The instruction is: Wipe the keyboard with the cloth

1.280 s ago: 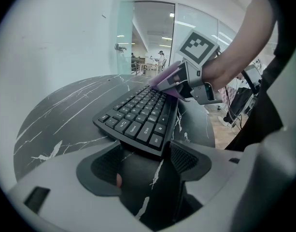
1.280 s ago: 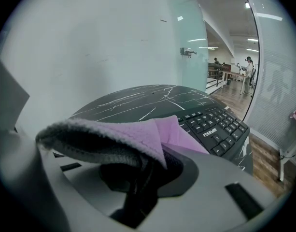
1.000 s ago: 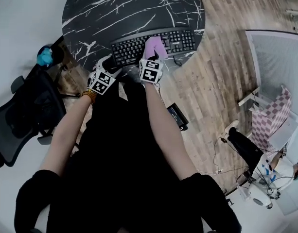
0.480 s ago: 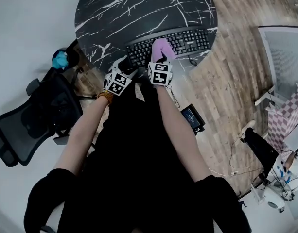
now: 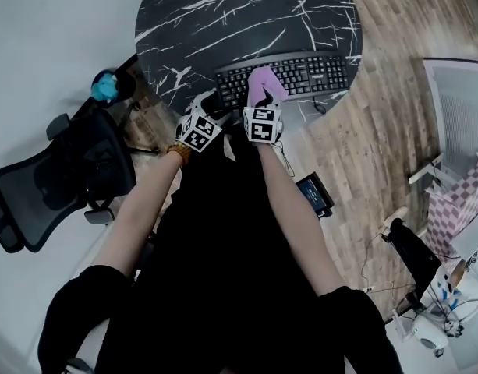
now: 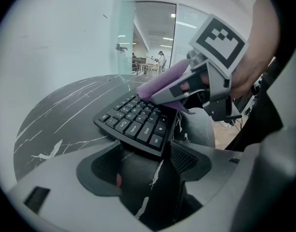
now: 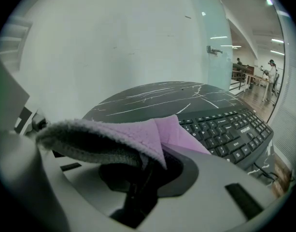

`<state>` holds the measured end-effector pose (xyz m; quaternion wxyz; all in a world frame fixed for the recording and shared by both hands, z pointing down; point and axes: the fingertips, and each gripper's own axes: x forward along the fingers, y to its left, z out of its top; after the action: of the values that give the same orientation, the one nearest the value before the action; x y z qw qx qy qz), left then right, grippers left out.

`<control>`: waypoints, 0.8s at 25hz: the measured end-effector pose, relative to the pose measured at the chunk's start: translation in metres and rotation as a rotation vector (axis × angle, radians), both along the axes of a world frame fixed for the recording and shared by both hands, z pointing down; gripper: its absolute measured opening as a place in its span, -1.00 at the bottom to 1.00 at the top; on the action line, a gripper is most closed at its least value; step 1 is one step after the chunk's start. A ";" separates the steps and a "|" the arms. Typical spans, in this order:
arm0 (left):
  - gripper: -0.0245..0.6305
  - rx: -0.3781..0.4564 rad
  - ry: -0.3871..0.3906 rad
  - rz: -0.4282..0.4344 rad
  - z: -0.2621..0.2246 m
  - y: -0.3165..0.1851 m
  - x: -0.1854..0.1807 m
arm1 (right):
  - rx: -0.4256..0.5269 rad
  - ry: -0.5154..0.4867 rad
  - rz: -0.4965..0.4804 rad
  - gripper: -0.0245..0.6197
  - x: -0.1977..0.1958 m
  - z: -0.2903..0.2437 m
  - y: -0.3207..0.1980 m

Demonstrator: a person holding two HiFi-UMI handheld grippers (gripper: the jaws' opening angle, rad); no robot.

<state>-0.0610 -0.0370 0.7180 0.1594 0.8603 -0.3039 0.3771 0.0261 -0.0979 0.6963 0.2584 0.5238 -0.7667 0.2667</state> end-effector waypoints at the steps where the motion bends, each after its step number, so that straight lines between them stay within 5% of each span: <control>1: 0.03 0.001 0.002 0.000 0.000 0.000 0.000 | 0.002 0.006 -0.020 -0.67 -0.004 0.000 0.002; 7: 0.03 0.009 0.005 -0.006 -0.001 -0.001 -0.001 | -0.002 0.016 -0.066 -0.67 -0.014 -0.003 0.005; 20: 0.03 0.003 0.004 -0.009 0.000 0.000 0.000 | 0.018 0.081 -0.374 -0.67 -0.059 -0.001 0.027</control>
<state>-0.0611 -0.0372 0.7177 0.1606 0.8598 -0.3079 0.3743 -0.0329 -0.0704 0.6956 0.3293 0.3846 -0.8420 0.1860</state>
